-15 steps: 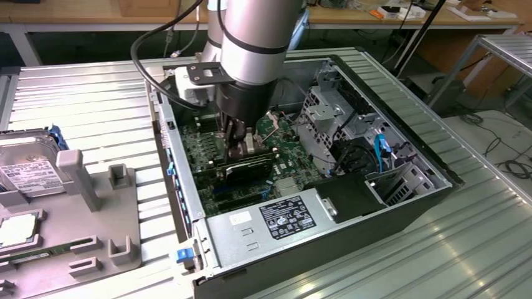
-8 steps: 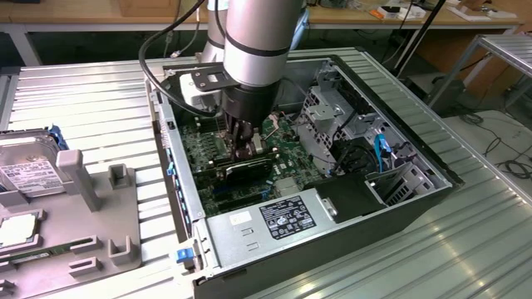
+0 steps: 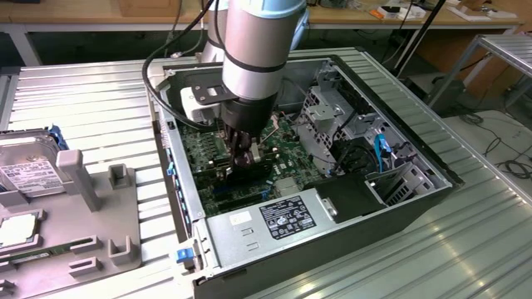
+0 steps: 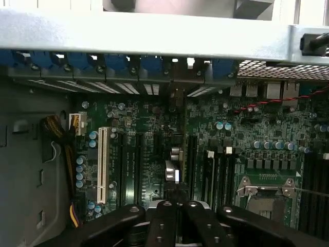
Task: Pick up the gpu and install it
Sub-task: 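Press down on the gpu until it lock into place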
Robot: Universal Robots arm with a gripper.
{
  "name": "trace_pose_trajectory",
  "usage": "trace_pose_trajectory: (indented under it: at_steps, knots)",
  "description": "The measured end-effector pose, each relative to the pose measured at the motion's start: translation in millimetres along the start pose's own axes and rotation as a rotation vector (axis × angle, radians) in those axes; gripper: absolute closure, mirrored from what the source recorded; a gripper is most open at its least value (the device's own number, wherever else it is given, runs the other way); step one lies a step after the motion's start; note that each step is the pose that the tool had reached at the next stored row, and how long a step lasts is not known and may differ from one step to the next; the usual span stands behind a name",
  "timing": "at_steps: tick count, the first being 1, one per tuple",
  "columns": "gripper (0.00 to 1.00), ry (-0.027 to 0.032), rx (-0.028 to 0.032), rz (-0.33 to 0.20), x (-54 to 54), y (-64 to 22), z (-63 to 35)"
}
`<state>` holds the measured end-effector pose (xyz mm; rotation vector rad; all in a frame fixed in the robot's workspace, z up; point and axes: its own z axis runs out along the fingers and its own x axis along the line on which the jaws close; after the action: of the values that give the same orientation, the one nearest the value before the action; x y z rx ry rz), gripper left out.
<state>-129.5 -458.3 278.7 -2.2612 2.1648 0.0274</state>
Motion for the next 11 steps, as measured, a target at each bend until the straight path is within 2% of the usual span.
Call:
trace_pose_trajectory:
  at_steps: [2, 11]
  knots:
    - [0.89, 0.0008, 0.0010, 0.000, 0.2, 0.0, 5.8]
    - [0.89, 0.0004, 0.0014, 0.000, 0.6, 0.4, 7.4]
